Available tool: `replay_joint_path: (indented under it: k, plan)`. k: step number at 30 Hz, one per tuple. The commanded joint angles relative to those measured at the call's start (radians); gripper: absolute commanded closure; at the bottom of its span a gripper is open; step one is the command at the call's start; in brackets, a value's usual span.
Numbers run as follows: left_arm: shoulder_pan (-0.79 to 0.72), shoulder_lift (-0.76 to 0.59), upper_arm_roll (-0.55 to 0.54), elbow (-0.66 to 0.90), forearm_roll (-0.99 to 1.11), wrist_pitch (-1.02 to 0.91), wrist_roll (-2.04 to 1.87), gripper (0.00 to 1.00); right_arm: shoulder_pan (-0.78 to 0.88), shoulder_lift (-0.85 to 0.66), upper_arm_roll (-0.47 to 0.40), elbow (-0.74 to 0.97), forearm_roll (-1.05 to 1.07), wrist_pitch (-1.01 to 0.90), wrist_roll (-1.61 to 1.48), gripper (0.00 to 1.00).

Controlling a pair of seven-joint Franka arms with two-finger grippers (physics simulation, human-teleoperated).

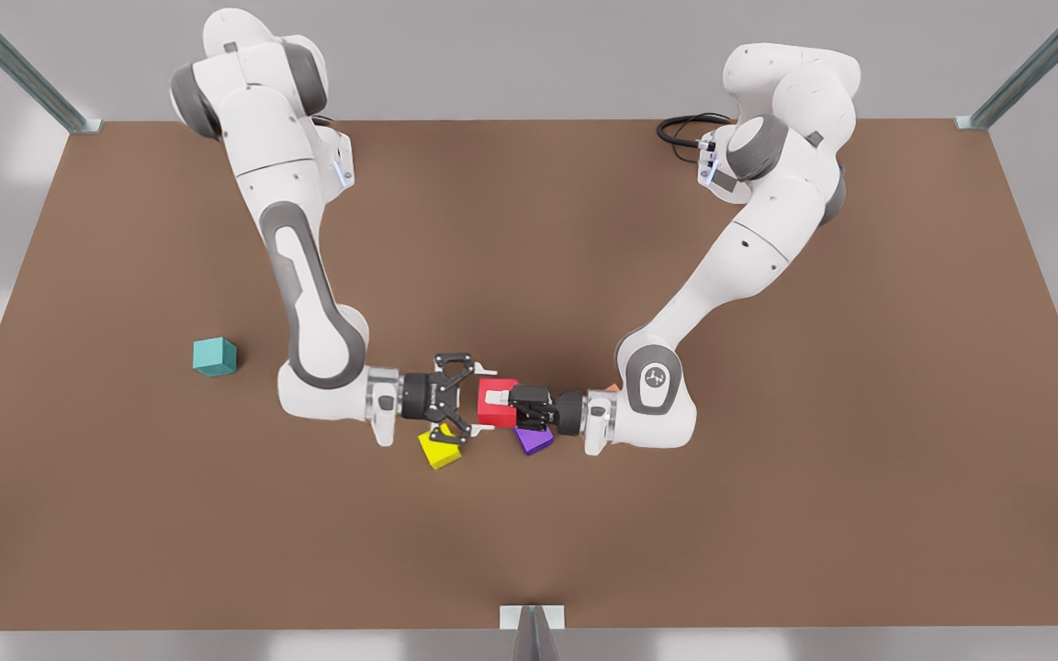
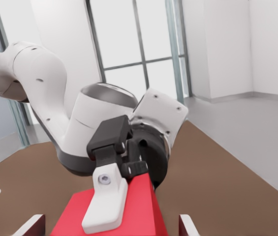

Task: Pick up red wooden cube and pass to hand red wooden cube and place in blue wooden cube

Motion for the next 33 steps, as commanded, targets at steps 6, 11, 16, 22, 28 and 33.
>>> replay_joint_path:
  k: [6,11,16,22,28,33]
  plan:
    - [0.0,-0.001,-0.001,0.0,-0.021,-0.018,0.081,0.62,0.001,0.012,0.012,0.014,0.021,0.0,-0.02,0.04]
    - [0.0,-0.001,-0.001,0.0,-0.023,-0.018,0.081,0.62,0.003,0.021,0.01,0.028,0.019,-0.001,-0.023,0.33]
    - [0.0,-0.001,-0.001,-0.004,-0.026,-0.018,0.079,0.0,0.003,0.02,0.012,0.028,0.018,-0.003,-0.018,0.33]
    - [0.014,-0.008,-0.001,-0.019,-0.027,-0.021,0.078,0.0,0.003,0.02,0.01,0.028,0.018,-0.003,-0.017,0.33]
    - [0.216,-0.029,-0.002,-0.099,0.048,-0.257,0.078,0.0,-0.006,0.018,0.009,0.031,0.007,-0.004,-0.018,0.33]
    - [0.448,-0.11,0.006,0.154,1.187,-1.007,-0.398,0.0,-0.169,-0.051,-0.008,0.032,-0.591,-0.111,-0.014,0.33]
